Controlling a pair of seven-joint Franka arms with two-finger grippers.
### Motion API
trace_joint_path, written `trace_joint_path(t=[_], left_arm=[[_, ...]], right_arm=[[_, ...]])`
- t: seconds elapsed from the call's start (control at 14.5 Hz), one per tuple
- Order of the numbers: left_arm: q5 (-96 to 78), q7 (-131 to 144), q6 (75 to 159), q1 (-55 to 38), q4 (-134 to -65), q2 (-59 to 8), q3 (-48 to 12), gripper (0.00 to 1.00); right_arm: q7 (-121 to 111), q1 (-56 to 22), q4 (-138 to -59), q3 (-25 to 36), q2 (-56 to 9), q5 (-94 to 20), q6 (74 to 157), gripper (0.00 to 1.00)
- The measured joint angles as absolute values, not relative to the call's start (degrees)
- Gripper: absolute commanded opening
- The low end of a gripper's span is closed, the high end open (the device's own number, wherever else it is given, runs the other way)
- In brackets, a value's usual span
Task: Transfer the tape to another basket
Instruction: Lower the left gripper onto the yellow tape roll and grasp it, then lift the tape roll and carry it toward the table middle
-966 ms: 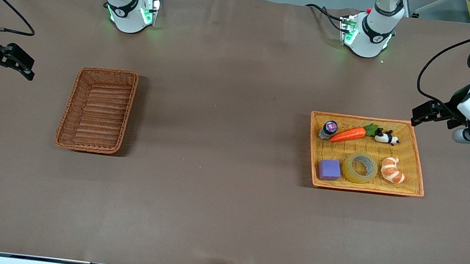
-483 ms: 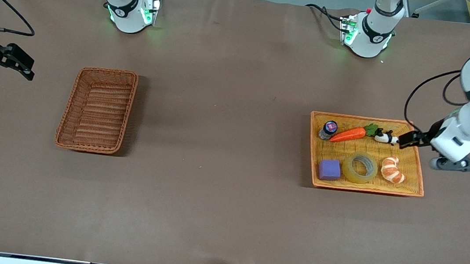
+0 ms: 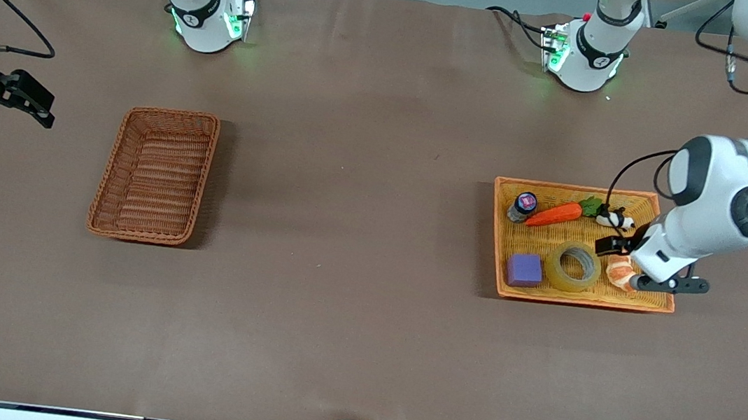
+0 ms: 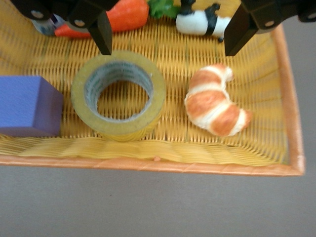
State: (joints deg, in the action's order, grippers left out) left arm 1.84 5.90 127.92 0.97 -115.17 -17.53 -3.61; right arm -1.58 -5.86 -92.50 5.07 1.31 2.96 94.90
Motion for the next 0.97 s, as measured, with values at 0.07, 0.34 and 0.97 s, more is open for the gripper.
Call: trace_joint_path(t=[0.07, 0.34, 0.97], left_arm=[[1.84, 5.9, 129.21, 0.95, -115.17, -19.05, -3.63, 0.96], [1.85, 5.9, 134.96, 0.92, -115.16, -23.53, -3.65, 0.86], [1.85, 5.9, 136.34, 0.23, -115.57, -27.55, -3.82, 0.29]], right_arm=[[-1.58, -5.86, -92.5, 5.07, 1.31, 2.96, 94.87, 1.0], [-1.58, -5.86, -92.51, 5.08, 1.31, 2.96, 94.84, 1.0], [-1.58, -5.86, -92.54, 5.08, 1.3, 2.96, 94.8, 1.0]])
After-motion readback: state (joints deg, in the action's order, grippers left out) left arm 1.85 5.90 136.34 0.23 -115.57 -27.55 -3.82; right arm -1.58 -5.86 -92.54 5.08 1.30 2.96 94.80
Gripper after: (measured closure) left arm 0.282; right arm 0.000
